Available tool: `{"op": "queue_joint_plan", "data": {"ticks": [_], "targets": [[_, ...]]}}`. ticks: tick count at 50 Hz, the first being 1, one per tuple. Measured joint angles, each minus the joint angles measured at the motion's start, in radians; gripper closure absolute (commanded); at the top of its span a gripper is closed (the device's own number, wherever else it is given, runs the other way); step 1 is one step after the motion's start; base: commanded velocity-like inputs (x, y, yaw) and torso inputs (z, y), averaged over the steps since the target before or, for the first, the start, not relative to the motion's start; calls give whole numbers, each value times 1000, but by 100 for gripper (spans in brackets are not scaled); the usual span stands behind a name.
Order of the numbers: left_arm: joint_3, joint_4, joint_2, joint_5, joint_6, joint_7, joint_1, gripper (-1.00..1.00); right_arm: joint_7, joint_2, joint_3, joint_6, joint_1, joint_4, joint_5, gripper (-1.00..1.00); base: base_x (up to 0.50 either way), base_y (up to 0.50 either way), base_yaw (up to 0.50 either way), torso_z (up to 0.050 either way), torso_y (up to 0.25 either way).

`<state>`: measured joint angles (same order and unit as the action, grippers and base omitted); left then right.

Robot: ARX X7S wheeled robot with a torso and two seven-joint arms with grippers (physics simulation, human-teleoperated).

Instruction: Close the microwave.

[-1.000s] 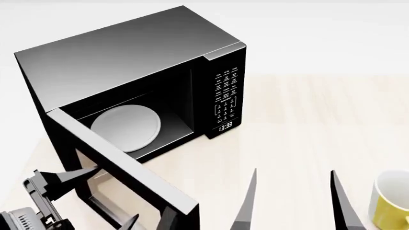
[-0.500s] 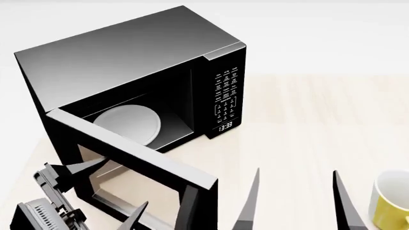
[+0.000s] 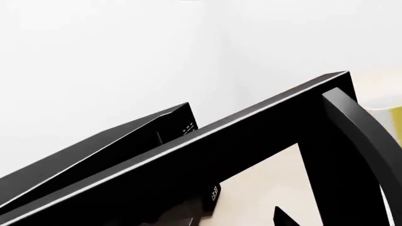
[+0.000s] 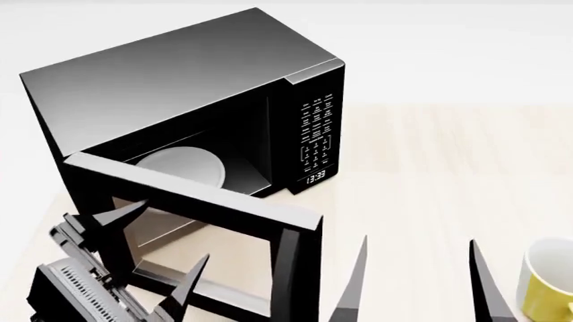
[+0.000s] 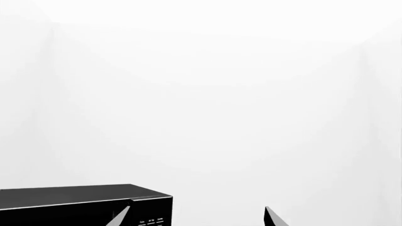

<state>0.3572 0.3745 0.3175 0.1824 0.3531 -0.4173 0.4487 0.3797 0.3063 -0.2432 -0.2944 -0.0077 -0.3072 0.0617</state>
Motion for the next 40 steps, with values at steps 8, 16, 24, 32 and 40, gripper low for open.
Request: {"op": "queue_joint_plan", "data": {"ticks": [8,16,24,32,40], "targets": [[2,39,-19,-15,17,21,20,-100,3,3,-1,-1,1,4,1,-100,0,0,0,0,0],[4,72,-34,-28,31,40,37,-100,6,5,-2,-1,2,7,4,-100,0,0,0,0,0],[6,114,-53,-40,51,59,57,-100,8,6,-4,-3,4,12,7,-100,0,0,0,0,0],[7,163,-73,-53,71,82,81,-100,11,8,-6,-5,6,19,9,-100,0,0,0,0,0],[6,211,-92,-65,89,107,105,-100,13,10,-7,-6,8,25,13,-100,0,0,0,0,0]]}}
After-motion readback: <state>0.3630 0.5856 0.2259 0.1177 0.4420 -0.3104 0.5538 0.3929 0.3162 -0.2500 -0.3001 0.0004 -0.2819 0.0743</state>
